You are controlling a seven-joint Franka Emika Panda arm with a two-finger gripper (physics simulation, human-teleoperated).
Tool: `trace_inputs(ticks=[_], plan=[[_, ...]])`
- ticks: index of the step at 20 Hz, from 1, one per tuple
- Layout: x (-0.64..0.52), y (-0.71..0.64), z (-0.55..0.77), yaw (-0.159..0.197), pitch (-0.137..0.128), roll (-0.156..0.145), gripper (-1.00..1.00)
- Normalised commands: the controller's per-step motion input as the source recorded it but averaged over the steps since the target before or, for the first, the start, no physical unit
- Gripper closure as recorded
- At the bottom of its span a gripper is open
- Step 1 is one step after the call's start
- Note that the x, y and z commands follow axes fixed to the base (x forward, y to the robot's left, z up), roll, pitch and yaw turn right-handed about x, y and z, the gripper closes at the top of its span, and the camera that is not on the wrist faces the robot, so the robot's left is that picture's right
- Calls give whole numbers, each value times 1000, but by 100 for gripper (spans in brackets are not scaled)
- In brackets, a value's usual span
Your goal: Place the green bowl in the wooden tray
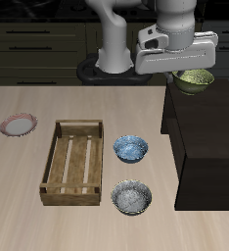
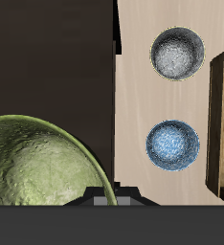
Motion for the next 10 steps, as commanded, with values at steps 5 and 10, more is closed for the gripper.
trace_inputs(ticks=[5,10], plan=[[-366,-679,207,-44,-19,-3,100],[-344,-1027,-22,24,-24,-13,100]])
